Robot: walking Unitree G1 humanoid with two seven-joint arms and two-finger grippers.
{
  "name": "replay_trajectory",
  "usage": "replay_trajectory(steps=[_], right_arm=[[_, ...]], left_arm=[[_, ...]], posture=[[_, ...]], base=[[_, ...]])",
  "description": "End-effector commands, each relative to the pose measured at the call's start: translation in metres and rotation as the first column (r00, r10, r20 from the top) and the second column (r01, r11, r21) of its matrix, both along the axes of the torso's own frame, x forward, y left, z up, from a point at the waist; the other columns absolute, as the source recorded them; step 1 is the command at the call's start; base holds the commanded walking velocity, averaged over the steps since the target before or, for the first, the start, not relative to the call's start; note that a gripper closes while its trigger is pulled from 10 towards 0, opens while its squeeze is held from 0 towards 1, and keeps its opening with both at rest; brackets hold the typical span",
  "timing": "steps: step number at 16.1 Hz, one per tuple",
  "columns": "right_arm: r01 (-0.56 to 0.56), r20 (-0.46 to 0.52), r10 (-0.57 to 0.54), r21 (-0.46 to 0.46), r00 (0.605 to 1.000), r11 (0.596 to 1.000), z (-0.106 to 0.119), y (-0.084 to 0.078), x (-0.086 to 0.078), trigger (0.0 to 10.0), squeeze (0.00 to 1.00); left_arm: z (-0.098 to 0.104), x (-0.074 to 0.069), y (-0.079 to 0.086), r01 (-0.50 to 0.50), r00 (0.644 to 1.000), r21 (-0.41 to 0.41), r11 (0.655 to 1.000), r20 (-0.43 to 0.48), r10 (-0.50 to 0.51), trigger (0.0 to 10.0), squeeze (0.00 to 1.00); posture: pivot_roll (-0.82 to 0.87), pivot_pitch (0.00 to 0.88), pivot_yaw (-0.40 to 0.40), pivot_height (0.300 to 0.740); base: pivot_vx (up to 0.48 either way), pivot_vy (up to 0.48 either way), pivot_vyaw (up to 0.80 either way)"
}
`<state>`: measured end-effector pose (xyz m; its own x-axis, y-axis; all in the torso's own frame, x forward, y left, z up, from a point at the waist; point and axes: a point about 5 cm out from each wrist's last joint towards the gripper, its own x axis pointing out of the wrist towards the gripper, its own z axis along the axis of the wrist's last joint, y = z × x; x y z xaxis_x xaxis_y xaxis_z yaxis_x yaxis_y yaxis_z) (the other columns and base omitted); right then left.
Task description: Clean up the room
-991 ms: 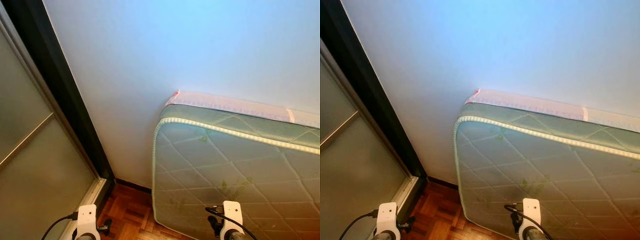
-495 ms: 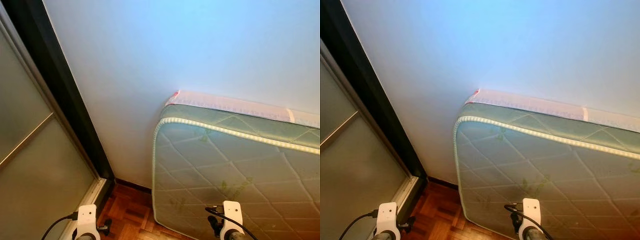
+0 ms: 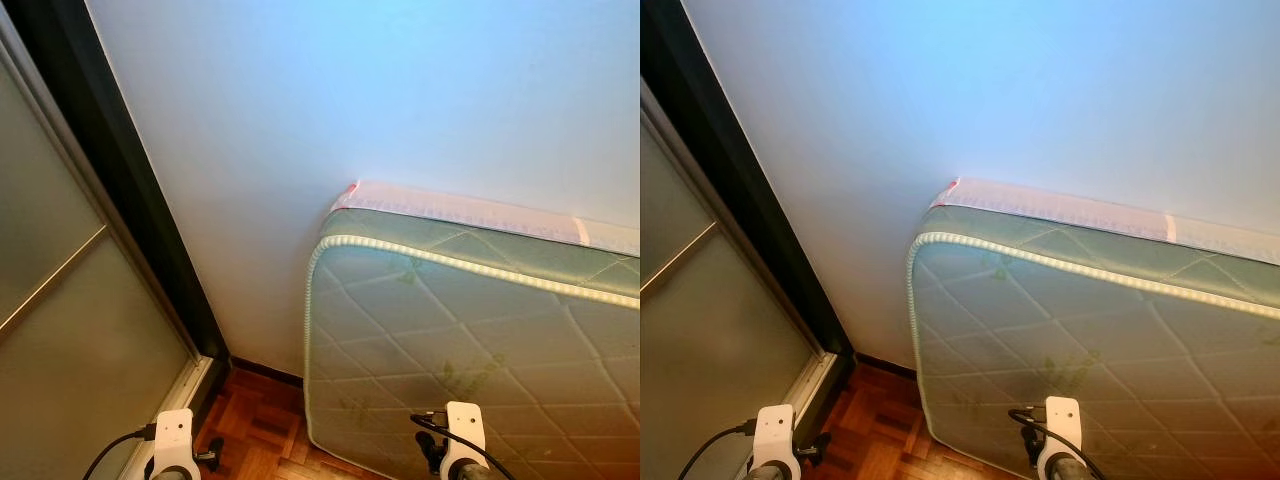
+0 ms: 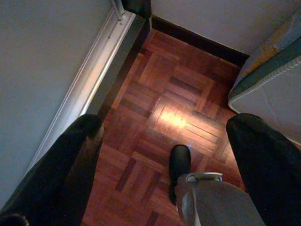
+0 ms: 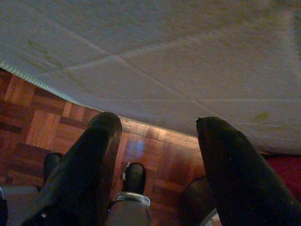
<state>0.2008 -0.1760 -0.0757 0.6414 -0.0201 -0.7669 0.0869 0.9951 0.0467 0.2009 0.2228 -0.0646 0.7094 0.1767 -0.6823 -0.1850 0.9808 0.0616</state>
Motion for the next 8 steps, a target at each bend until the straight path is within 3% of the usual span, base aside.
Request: replay_trajectory(steps=[1,8], right_arm=[[0.009,0.006,-0.009,0.096,1.000,0.995,0.0118,-0.0138,0.0193,10.0,0.00],[-0.009,-0.009,0.009,0.077,1.000,0.997,0.0116,-0.0140,0.0193,10.0,0.00]], left_arm=[[0.0085,0.0232,-0.0090,0.131,0.990,-0.098,0.987,-0.046,-0.136,10.0,0.00],[0.0086,0.0229,-0.0083,0.129,0.990,-0.095,0.987,-0.044,-0.133,10.0,0.00]], posture=[[0.21,0.000,-0.066,0.740],[0.21,0.000,-0.066,0.740]], base=[[0.000,0.000,0.00],[0.000,0.000,0.00]])
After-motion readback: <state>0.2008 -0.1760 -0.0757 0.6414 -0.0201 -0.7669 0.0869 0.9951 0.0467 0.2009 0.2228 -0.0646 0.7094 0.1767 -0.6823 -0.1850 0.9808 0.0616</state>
